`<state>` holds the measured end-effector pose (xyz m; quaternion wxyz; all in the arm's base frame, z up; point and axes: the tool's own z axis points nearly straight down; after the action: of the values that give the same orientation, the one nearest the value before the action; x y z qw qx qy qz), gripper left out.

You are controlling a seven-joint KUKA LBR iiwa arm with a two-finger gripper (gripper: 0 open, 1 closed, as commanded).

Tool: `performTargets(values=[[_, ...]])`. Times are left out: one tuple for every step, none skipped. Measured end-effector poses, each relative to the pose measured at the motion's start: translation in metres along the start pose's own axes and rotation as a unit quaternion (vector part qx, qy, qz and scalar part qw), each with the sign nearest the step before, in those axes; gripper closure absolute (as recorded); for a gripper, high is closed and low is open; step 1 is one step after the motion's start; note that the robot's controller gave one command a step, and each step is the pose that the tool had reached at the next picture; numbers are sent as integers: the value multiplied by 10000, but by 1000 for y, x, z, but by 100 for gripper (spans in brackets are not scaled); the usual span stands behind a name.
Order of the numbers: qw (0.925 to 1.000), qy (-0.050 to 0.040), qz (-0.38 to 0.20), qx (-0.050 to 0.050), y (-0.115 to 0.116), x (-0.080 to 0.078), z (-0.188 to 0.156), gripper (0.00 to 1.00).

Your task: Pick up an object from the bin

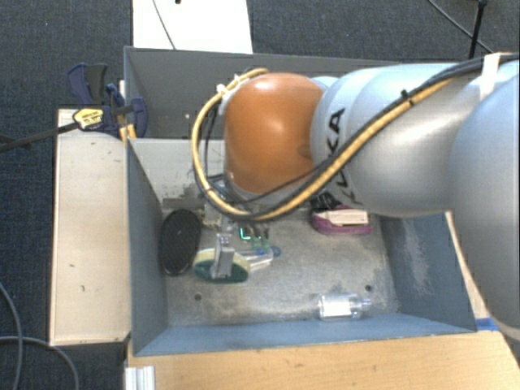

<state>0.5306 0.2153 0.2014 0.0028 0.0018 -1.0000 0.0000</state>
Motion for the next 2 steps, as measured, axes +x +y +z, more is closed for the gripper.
performTargets(values=[[9980,-4,638,9,-11,-3,76,0],[9962,-3,870,11,-41,2,135,0]])
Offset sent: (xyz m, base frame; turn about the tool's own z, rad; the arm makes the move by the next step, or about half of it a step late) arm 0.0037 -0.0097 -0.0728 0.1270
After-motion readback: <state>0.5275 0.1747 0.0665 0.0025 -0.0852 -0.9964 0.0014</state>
